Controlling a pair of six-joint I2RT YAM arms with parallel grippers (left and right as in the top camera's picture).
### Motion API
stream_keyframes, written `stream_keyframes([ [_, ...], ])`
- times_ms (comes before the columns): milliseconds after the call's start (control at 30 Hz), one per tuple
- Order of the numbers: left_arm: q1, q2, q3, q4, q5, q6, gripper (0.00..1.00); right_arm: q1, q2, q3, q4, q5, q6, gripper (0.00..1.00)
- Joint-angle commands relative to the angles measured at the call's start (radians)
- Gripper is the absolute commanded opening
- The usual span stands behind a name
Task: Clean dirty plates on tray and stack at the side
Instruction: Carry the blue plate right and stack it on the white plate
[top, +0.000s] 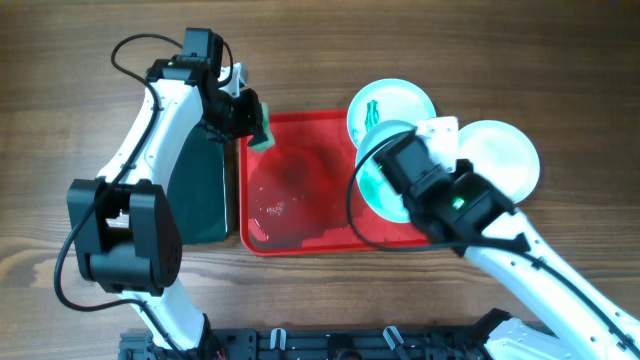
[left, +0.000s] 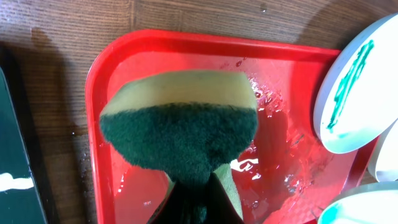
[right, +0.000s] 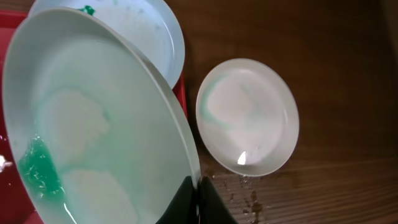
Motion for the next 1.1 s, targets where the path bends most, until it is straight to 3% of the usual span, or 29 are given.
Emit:
stream_keyframes([
  [0,0.0,0.005,0.009,0.001,-0.006,0.002,0.04,0.106,-0.013,0.009,0.005,0.247,-0.021,0.04],
  [200,0.0,0.005,0.009,-0.002,-0.006,-0.002,0.04,0.203,0.013,0.009,0.051,0.489,-0.269,0.04],
  [400,0.0,0.006,0.009,-0.002,-0.006,-0.002,0.04,0.282,0.014,0.009,0.366,0.657,-0.662,0.04],
  [467,0.0,0.005,0.009,-0.002,-0.006,-0.002,0.04,0.283,0.014,0.009,0.399,0.664,-0.702,0.05],
  [567,0.0,0.005,0.009,-0.002,-0.006,-0.002,0.04,0.283,0.014,0.009,0.397,0.635,-0.655,0.04],
  [633,0.0,0.006,0.009,-0.003,-0.006,-0.002,0.04,0.283,0.013,0.009,0.365,0.485,-0.514,0.04],
  [733,0.0,0.006,0.009,-0.002,-0.006,-0.002,0.04,0.256,0.011,0.009,0.268,0.135,-0.1,0.04],
  [800,0.0,0.005,0.009,-0.002,-0.006,-0.002,0.04,0.198,0.011,0.009,0.192,-0.03,0.084,0.04],
  [933,0.0,0.006,0.009,-0.002,-0.007,-0.001,0.04,-0.013,-0.058,0.009,0.172,-0.272,0.116,0.04],
  [1067,0.0,0.005,0.009,-0.001,-0.008,-0.002,0.04,-0.396,-0.158,0.009,0.149,-0.469,0.063,0.04],
])
